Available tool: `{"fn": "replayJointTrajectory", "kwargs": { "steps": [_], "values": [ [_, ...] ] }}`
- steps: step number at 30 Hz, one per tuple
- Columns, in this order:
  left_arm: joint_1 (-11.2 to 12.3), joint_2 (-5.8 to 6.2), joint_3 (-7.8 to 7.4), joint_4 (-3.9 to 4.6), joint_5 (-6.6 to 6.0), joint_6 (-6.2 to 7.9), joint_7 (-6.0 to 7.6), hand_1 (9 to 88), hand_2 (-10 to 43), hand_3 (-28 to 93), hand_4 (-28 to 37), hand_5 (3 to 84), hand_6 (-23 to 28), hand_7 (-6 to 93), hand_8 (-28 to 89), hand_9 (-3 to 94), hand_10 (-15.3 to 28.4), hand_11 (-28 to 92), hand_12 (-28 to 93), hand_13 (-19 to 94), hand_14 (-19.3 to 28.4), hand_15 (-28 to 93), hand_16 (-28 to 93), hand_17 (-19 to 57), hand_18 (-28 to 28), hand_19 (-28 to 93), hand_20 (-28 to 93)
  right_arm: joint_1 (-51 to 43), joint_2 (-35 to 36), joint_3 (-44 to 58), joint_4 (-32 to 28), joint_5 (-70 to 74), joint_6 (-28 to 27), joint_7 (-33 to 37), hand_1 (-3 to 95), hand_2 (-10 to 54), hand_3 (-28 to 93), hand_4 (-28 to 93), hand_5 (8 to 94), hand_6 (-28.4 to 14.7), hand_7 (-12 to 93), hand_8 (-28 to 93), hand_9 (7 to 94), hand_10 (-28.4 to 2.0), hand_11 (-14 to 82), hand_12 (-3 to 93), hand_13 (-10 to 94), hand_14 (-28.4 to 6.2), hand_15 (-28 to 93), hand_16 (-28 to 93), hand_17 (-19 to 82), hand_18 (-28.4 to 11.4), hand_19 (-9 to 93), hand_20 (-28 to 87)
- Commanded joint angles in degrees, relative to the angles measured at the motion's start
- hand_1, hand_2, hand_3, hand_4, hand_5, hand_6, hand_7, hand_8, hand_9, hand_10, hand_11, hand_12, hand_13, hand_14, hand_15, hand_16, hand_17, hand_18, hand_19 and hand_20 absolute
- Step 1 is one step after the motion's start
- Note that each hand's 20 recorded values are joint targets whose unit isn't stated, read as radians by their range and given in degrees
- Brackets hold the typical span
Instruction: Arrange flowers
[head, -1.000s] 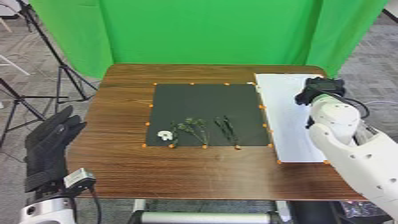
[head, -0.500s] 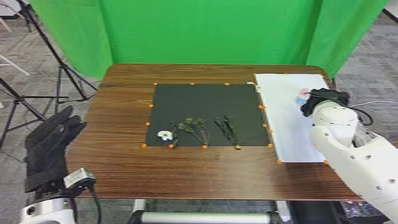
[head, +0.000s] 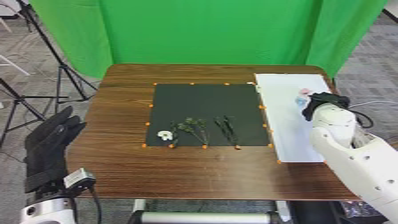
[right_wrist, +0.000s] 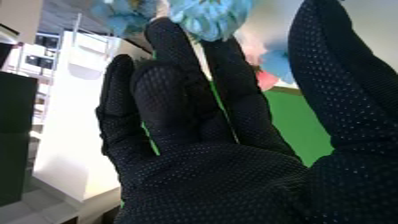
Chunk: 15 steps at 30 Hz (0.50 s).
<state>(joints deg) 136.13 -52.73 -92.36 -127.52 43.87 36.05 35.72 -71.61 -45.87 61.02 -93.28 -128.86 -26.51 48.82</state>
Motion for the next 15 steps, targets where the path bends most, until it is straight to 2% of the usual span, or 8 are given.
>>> {"fn": "replayJointTrajectory", "kwargs": {
  "steps": [1, 3, 4, 6, 10, 13, 15],
  "values": [
    [0.3, -0.25, 0.13, -0.29, 0.20, -0.20, -0.41, 26.9, 2.4, 82, -18.1, 42.7, 12.3, 16.4, -11, 34.7, 20.7, 42, 7, 26, 27.9, 68, -18, -8.1, 23.2, 57, 18, 0.5, 1.0, 0.0, 0.9, 1.0, 0.0, 2.0, 35.8, -7.5, 81, -25, 55.9, -9.0, 19, -10, 59.9, -23.0, 30.3, 18.9, 58, -19.0, 88, 24, 17, -28.4, 74, 40],
    [0.4, -0.01, 0.22, -0.28, -0.14, -0.10, 0.09, 26.9, 2.5, 81, -18.1, 42.8, 12.3, 16.5, -11, 34.8, 20.7, 42, 7, 26, 27.9, 68, -18, -8.1, 23.2, 57, 18, 0.6, 1.2, -0.1, 1.1, 1.4, 0.1, 2.4, 36.4, -7.5, 81, -25, 56.4, -8.8, 19, -10, 60.5, -22.6, 30.8, 19.0, 58, -18.7, 88, 24, 17, -28.4, 75, 40],
    [0.2, -0.13, 0.18, -0.32, 0.10, 0.04, -0.33, 26.9, 2.5, 81, -18.1, 42.8, 12.3, 16.5, -11, 34.8, 20.7, 42, 7, 26, 27.9, 68, -18, -8.1, 23.2, 57, 18, 0.7, 1.1, -0.1, 1.2, 1.4, 0.1, 2.5, 36.5, -7.4, 82, -25, 56.6, -8.8, 19, -10, 60.6, -22.5, 30.9, 18.9, 58, -18.6, 88, 24, 17, -28.4, 75, 40],
    [0.4, 0.25, 0.26, -0.36, -0.44, 0.11, 0.17, 26.9, 2.5, 81, -18.0, 42.8, 12.3, 16.5, -11, 34.8, 20.7, 42, 7, 26, 27.9, 68, -18, -8.1, 23.2, 57, 18, 0.7, 1.1, -0.3, 1.2, 1.6, 0.5, 2.6, 37.9, -7.5, 82, -25, 57.3, -8.5, 19, -10, 61.1, -22.1, 31.3, 18.9, 59, -18.2, 88, 24, 17, -28.4, 75, 40],
    [0.2, 0.48, 0.55, -0.37, -0.55, 0.29, 0.11, 26.8, 2.4, 82, -17.9, 42.8, 12.3, 16.4, -11, 34.7, 20.7, 42, 7, 26, 27.9, 68, -18, -8.1, 23.2, 57, 17, 0.5, 1.3, -0.8, 1.3, 0.9, 1.6, 2.7, 40.9, -8.1, 83, -26, 58.6, -8.0, 20, -10, 63.4, -21.1, 32.0, 18.7, 61, -17.4, 88, 24, 18, -28.4, 75, 39],
    [-0.1, 0.54, 0.71, -0.21, -0.57, 0.15, 0.08, 26.7, 2.4, 82, -18.0, 42.8, 12.3, 16.4, -11, 34.8, 20.7, 42, 7, 26, 27.9, 68, -18, -8.1, 23.2, 57, 17, 1.1, 1.7, -2.2, 1.7, 0.4, 2.6, 3.0, 44.9, -8.5, 82, -27, 60.7, -7.2, 21, -11, 67.0, -19.5, 32.3, 19.9, 63, -16.3, 87, 24, 19, -28.4, 76, 37],
    [-0.1, 0.60, 0.67, -0.27, -0.54, 0.21, -0.03, 26.8, 2.4, 82, -18.1, 42.8, 12.3, 16.4, -11, 34.8, 20.7, 42, 7, 26, 27.9, 68, -18, -8.1, 23.2, 57, 17, 1.1, 2.0, -2.7, 1.8, 0.3, 3.6, 3.4, 48.6, -9.3, 80, -28, 62.3, -6.8, 21, -8, 69.9, -17.4, 28.4, 24.7, 64, -15.6, 87, 25, 20, -28.4, 78, 35]
  ]
}}
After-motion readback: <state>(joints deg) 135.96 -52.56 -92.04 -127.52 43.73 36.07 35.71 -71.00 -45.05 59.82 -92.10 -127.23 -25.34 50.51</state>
